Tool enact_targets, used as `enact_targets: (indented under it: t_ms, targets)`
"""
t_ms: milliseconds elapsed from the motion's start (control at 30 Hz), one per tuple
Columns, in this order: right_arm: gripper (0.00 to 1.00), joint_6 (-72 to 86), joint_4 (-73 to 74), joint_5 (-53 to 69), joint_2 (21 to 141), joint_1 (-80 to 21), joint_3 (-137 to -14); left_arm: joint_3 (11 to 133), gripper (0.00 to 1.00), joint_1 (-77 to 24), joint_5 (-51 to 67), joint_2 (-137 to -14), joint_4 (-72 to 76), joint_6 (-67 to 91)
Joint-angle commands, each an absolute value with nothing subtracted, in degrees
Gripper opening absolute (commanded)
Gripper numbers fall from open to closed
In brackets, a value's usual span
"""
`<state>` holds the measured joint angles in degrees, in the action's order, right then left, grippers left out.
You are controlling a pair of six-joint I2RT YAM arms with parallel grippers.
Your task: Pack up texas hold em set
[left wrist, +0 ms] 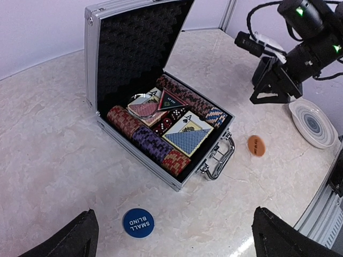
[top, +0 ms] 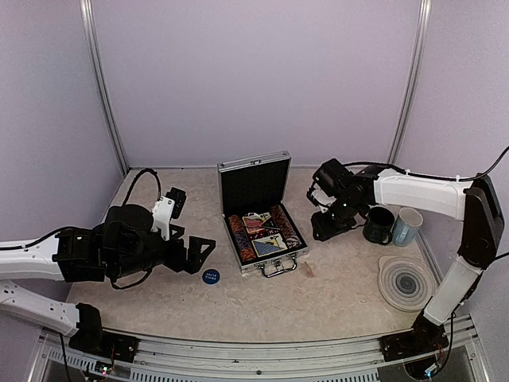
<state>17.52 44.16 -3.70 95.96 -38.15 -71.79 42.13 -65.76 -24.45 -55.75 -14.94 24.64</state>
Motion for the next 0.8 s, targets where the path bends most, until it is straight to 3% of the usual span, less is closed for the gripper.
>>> enact_targets:
  t_ms: [0, 267, 500, 767]
  targets:
    - [0.43, 18.77, 45.88, -4.98, 97.21, -42.93, -78.41, 40.64, 0.99, -66.18, -25.21, -56.65, -13.89, 26.05]
    - [0.50, 18.43, 49.80, -6.53, 105.47, -47.47, -88.09, 39.99, 0.99, -66.18, -25.95, -57.53, -13.97, 26.87]
    - [0.62, 22.85, 50.15, -2.91, 97.23, -52.57, -74.40, 39.30, 0.99, -66.60, -25.25, -55.63, -14.08, 27.50]
    - [0.88, 35.76, 53.87, -4.50, 91.24, -64.91, -63.35, 40.42, 0.99, -66.88, -25.18, -55.60, -12.97, 25.93]
